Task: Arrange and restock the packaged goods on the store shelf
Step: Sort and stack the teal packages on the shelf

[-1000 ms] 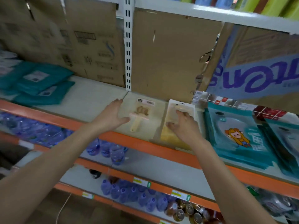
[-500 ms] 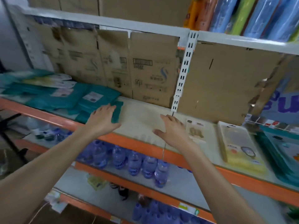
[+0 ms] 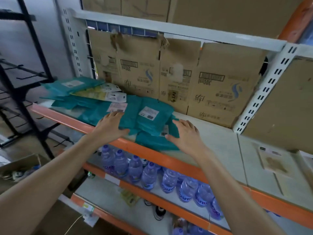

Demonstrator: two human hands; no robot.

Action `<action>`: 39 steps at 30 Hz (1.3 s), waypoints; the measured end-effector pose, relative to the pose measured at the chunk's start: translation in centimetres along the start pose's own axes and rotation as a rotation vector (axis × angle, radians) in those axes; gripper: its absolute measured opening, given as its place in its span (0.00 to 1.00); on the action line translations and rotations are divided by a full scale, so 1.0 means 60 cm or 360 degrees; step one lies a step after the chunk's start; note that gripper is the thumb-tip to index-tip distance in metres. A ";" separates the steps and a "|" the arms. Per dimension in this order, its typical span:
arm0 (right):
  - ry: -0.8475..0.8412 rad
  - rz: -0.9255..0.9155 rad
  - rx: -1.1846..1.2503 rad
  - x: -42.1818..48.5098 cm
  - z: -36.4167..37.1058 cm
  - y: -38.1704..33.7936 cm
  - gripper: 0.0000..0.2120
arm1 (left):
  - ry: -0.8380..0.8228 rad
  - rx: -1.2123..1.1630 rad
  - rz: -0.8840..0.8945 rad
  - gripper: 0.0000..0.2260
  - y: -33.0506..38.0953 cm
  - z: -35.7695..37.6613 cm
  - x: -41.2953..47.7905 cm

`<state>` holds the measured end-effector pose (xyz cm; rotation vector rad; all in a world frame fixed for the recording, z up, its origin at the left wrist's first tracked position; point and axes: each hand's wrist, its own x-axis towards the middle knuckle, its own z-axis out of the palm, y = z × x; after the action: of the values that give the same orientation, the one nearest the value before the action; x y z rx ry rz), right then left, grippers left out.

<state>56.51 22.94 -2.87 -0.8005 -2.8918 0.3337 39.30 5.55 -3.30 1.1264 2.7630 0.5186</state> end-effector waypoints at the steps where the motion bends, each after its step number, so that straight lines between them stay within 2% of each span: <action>1: -0.0004 -0.0014 -0.0001 0.018 0.004 -0.006 0.33 | -0.0006 0.0001 0.0005 0.33 -0.010 -0.003 0.013; 11: -0.0133 -0.0186 0.0157 0.231 0.028 -0.077 0.32 | 0.0170 0.0050 -0.0116 0.30 -0.122 -0.070 0.176; 19: -0.0164 -0.0151 0.0137 0.350 0.051 -0.121 0.32 | 0.0157 -0.0070 -0.0160 0.27 -0.222 -0.107 0.304; 24: -0.0186 -0.0103 0.0188 0.416 0.065 -0.172 0.31 | 0.0023 -0.0182 0.0069 0.24 -0.298 -0.141 0.390; 28: -0.0164 0.0026 0.0327 0.473 0.086 -0.227 0.29 | -0.0260 -0.0206 0.0307 0.24 -0.363 -0.162 0.474; 30: -0.0237 0.0093 0.0327 0.507 0.103 -0.255 0.30 | -0.0501 -0.0150 0.0373 0.28 -0.395 -0.170 0.512; 34: -0.0301 0.0256 0.0384 0.559 0.127 -0.291 0.30 | -0.0930 -0.0091 0.0330 0.46 -0.427 -0.188 0.573; 35: -0.0317 0.0298 0.0382 0.569 0.132 -0.297 0.30 | -0.0946 -0.0055 0.0317 0.46 -0.435 -0.185 0.588; 39: -0.0340 0.0424 0.0295 0.604 0.153 -0.309 0.23 | -0.0777 0.0027 0.0323 0.34 -0.458 -0.162 0.635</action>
<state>14.88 24.60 -5.11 -1.1827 -2.8841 0.7456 -8.33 11.16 -3.01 1.3350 2.2546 0.1996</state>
